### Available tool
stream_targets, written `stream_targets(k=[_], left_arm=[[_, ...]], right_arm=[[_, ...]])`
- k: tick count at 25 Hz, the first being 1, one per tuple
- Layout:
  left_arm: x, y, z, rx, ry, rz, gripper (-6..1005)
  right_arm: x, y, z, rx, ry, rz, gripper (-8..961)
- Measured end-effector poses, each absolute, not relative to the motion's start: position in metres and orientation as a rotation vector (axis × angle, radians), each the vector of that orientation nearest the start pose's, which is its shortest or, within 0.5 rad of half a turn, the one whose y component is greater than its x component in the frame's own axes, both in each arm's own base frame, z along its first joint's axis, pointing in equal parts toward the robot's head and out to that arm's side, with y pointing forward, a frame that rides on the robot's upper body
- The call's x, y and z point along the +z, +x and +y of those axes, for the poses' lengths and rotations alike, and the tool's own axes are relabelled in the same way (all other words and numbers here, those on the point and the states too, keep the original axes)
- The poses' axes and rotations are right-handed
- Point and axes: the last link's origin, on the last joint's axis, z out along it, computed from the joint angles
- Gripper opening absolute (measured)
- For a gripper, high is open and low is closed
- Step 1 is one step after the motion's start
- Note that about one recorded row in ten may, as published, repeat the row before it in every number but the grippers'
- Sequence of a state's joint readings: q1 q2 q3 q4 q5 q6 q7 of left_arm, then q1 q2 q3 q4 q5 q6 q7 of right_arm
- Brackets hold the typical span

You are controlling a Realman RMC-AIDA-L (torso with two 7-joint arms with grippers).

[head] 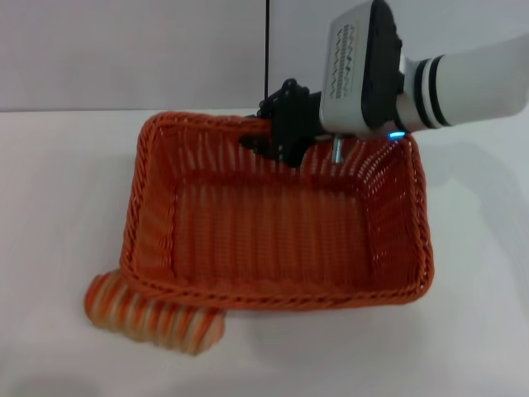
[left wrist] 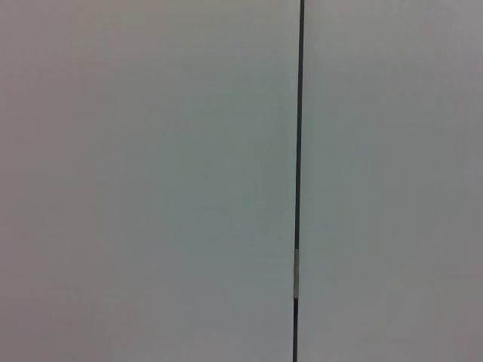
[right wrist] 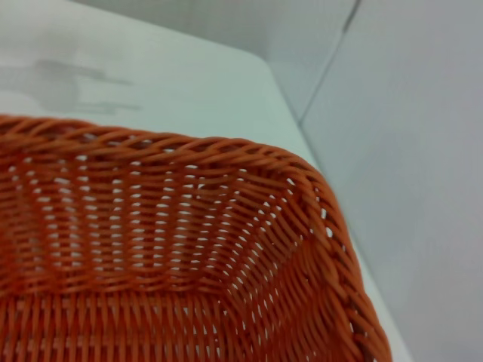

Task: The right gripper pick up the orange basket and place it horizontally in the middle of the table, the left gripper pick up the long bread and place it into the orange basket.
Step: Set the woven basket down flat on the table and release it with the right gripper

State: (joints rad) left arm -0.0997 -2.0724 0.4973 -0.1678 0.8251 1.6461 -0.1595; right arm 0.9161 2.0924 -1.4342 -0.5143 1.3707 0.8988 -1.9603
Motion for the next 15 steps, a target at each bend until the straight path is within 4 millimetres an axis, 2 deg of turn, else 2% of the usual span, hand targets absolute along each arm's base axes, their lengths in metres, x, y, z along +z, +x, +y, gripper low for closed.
stream_targets(k=[6, 12, 15], left_arm=[[0.019, -0.398, 0.164, -0.627, -1.279, -0.584, 514], [0.017, -0.398, 0.162, -0.627, -1.282, -0.589, 514], [0.016, -0.398, 0.161, -0.627, -1.282, -0.599, 515]], right_arm=[[-0.108, 0.14, 0.409, 0.087, -2.813, -0.315, 251], [-0.094, 0.14, 0.409, 0.15, -2.744, -0.314, 286], [-0.09, 0.142, 0.408, 0.162, -2.726, -0.317, 375]])
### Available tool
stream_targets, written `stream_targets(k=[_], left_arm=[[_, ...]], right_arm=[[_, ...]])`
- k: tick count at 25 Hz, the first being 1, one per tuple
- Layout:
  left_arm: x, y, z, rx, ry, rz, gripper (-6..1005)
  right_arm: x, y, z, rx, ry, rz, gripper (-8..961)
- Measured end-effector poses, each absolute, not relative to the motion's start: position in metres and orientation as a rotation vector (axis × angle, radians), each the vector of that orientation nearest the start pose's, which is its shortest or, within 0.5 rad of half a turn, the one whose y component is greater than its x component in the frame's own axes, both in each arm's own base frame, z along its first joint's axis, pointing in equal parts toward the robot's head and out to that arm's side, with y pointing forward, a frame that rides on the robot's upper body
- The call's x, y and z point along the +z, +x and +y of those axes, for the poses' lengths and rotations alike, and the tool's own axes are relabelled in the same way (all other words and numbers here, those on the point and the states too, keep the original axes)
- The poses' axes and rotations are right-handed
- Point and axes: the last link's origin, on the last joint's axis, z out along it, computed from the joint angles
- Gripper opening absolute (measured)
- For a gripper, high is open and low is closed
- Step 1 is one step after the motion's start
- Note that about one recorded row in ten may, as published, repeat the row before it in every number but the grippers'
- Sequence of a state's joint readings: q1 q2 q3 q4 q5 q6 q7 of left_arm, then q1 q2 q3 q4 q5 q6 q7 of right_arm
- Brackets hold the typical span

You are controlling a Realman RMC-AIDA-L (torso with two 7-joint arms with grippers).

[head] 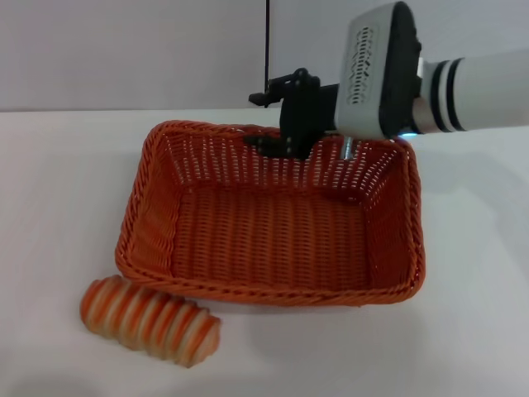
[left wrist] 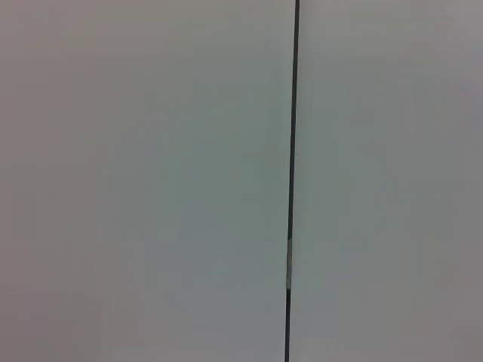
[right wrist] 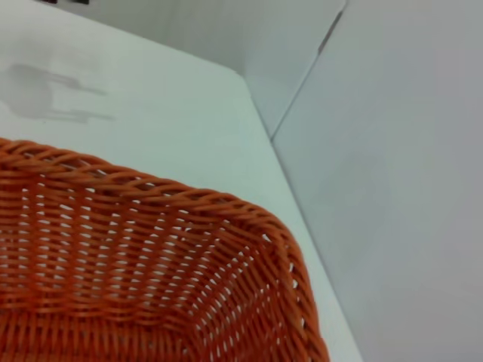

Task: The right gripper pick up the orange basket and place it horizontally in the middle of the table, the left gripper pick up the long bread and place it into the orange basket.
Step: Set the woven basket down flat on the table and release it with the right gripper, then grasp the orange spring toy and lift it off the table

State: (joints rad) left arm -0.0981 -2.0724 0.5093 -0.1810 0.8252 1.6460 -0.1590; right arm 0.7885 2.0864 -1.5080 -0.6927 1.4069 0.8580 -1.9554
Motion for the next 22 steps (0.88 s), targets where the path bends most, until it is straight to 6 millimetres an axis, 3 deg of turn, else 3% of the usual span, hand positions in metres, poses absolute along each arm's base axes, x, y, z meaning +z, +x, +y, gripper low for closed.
stream_targets(k=[6, 12, 18, 20, 21, 22], left_arm=[[0.015, -0.398, 0.162, -0.628, -1.286, -0.598, 515], [0.012, -0.386, 0.16, -0.692, -1.441, -0.523, 515], [0.027, -0.382, 0.159, -0.828, -1.564, -0.494, 515], [0.046, -0.383, 0.157, -0.934, -1.649, -0.534, 515], [0.051, -0.384, 0.156, -0.951, -1.663, -0.545, 515], [0.063, -0.384, 0.156, -0.991, -1.71, -0.573, 515]], right_arm=[[-0.076, 0.14, 0.402, 0.256, -2.678, -0.285, 513], [-0.032, 0.143, 0.384, 0.541, -2.519, -0.116, 543], [0.017, 0.177, 0.356, 0.733, -2.306, 0.098, 543], [0.035, 0.201, 0.339, 0.8, -2.223, 0.206, 543], [0.035, 0.201, 0.339, 0.8, -2.223, 0.206, 543], [0.045, 0.217, 0.327, 0.857, -2.176, 0.258, 543]])
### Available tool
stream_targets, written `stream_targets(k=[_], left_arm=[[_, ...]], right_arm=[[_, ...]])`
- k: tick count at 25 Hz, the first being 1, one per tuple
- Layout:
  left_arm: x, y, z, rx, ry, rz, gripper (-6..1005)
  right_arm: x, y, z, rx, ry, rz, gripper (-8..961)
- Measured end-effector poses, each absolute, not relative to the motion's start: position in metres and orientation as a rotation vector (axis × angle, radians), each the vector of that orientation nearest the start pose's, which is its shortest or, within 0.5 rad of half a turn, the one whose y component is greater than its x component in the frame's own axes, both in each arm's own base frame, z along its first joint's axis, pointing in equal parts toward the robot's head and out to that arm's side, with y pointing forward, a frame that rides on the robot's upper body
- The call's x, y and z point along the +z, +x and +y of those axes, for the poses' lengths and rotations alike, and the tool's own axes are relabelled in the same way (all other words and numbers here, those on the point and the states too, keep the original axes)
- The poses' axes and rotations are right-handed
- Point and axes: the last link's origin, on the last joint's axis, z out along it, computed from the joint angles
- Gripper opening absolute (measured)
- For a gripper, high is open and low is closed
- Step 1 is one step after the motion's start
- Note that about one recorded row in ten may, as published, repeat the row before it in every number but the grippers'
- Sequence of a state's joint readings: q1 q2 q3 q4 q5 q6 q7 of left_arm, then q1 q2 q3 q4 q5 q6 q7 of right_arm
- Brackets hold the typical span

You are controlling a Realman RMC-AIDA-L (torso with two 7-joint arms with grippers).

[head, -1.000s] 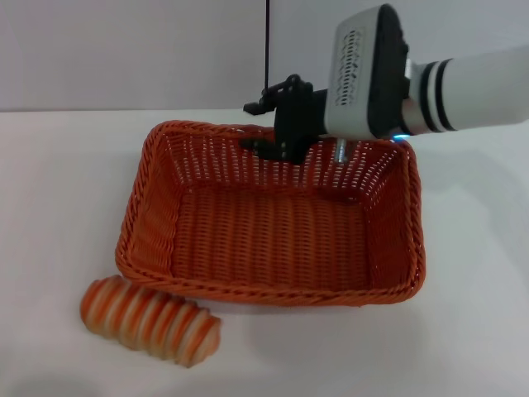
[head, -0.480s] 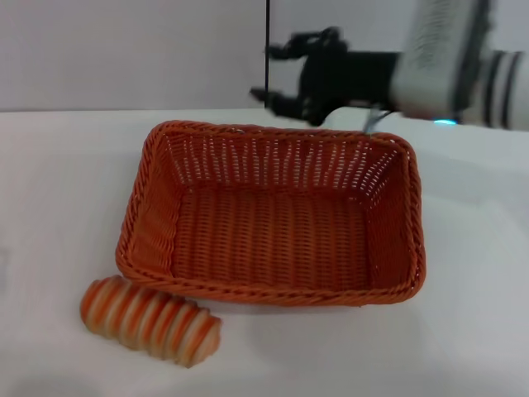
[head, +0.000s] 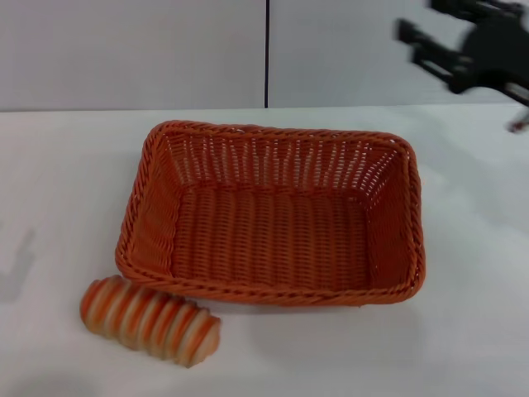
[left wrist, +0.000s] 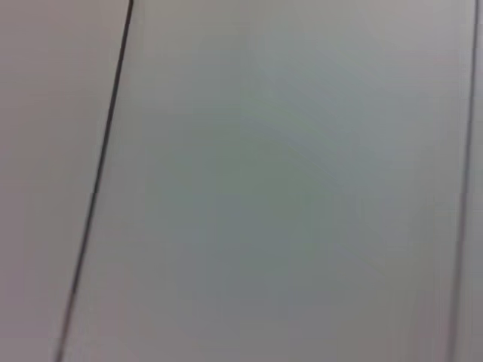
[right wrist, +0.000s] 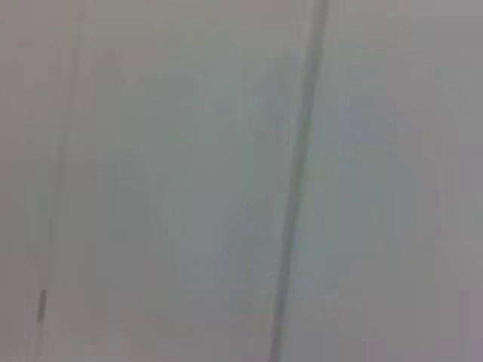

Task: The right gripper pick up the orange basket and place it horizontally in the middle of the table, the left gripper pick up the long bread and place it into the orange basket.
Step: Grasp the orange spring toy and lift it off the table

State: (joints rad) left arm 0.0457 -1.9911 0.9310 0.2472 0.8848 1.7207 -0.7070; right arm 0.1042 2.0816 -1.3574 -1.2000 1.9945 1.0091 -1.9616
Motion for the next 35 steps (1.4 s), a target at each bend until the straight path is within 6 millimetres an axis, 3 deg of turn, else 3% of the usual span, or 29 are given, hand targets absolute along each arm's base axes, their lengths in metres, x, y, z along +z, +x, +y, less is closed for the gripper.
stream_targets(k=[2, 5, 8, 10, 15, 24, 30, 31, 35], left_arm=[[0.068, -0.385, 0.155, -1.008, -1.738, -0.59, 515], [0.087, -0.383, 0.155, -1.047, -1.87, -0.653, 515], [0.097, -0.378, 0.153, -1.042, -2.003, -0.708, 515], [0.106, -0.374, 0.151, -0.966, -2.128, -0.742, 515], [0.116, -0.371, 0.152, -0.804, -2.285, -0.853, 515], [0.134, -0.356, 0.17, -0.581, -2.441, -0.935, 515], [0.117, -0.345, 0.191, -0.484, -2.545, -1.009, 516], [0.107, -0.34, 0.198, -0.484, -2.557, -0.999, 516], [0.1, -0.338, 0.206, -0.495, -2.549, -0.963, 516]], right_arm=[[0.049, 0.224, 0.322, 0.897, -2.156, 0.281, 543], [0.066, 0.259, 0.298, 1.086, -2.049, 0.395, 543], [0.074, 0.275, 0.287, 1.163, -1.994, 0.426, 542], [0.081, 0.296, 0.272, 1.232, -1.907, 0.453, 542], [0.086, 0.321, 0.254, 1.255, -1.79, 0.495, 542], [0.084, 0.331, 0.244, 1.245, -1.758, 0.535, 542], [0.08, 0.342, 0.237, 1.204, -1.724, 0.549, 542], [0.08, 0.343, 0.236, 1.201, -1.718, 0.555, 542], [0.078, 0.348, 0.233, 1.198, -1.695, 0.585, 543]])
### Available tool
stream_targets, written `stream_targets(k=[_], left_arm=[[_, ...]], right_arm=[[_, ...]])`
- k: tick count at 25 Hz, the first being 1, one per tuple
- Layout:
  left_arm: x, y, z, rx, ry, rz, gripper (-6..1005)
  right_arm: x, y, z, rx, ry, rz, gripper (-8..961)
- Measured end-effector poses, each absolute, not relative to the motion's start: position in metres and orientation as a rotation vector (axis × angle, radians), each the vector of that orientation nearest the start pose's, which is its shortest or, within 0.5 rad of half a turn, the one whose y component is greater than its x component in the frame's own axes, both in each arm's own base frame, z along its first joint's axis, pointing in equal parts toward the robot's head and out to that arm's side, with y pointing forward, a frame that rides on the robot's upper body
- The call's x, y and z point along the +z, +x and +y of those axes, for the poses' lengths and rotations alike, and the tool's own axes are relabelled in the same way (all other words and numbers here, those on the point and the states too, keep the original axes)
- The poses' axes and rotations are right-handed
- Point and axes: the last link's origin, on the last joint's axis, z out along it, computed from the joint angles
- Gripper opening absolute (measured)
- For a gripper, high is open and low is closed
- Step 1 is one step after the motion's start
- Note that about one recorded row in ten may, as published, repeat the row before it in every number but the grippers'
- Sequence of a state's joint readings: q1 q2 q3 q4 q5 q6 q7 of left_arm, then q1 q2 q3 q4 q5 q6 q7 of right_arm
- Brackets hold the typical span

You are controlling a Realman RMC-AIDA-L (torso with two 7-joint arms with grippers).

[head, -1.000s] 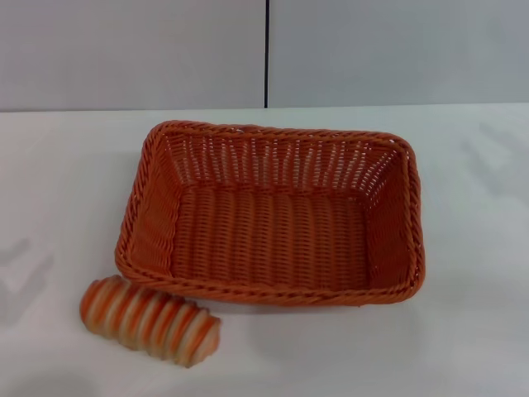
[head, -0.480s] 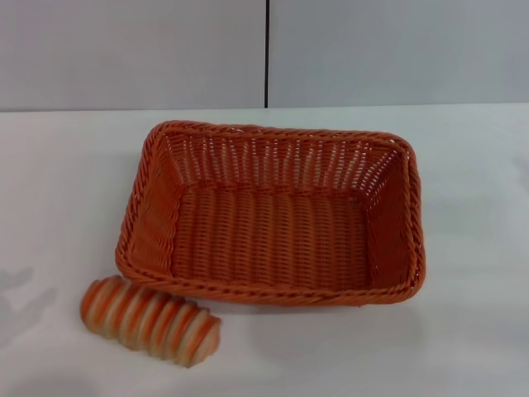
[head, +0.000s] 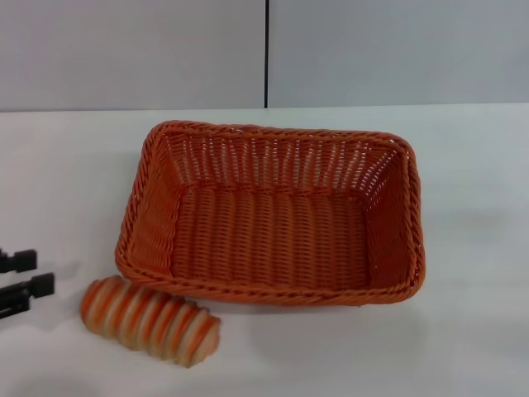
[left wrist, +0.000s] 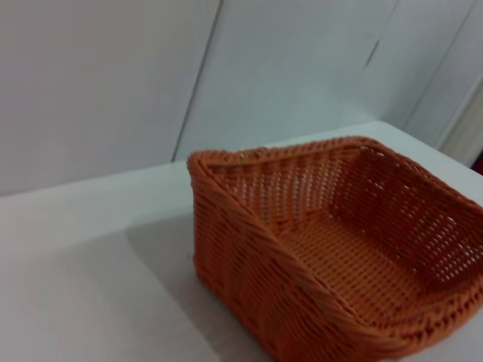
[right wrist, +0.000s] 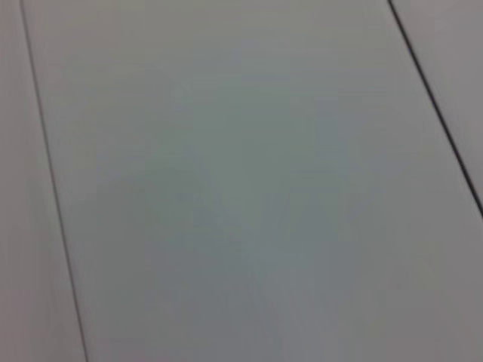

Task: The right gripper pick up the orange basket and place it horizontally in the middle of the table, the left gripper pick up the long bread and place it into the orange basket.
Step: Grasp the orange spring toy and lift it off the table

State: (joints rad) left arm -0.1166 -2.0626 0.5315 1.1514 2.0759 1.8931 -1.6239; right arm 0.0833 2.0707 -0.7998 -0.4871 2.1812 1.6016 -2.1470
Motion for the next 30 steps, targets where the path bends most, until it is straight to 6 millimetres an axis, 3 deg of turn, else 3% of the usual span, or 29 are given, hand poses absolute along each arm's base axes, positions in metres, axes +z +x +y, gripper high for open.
stream_targets(k=[8, 18, 30], left_arm=[[0.071, -0.344, 0.225, -0.46, -2.559, -1.003, 516], [0.073, -0.354, 0.217, -0.361, -2.557, -1.033, 516], [0.07, -0.352, 0.219, -0.343, -2.581, -1.007, 516]], right_arm=[[0.071, 0.358, 0.225, 1.146, -1.662, 0.599, 543], [0.069, 0.357, 0.229, 1.138, -1.688, 0.595, 543], [0.065, 0.358, 0.232, 1.129, -1.681, 0.623, 543]])
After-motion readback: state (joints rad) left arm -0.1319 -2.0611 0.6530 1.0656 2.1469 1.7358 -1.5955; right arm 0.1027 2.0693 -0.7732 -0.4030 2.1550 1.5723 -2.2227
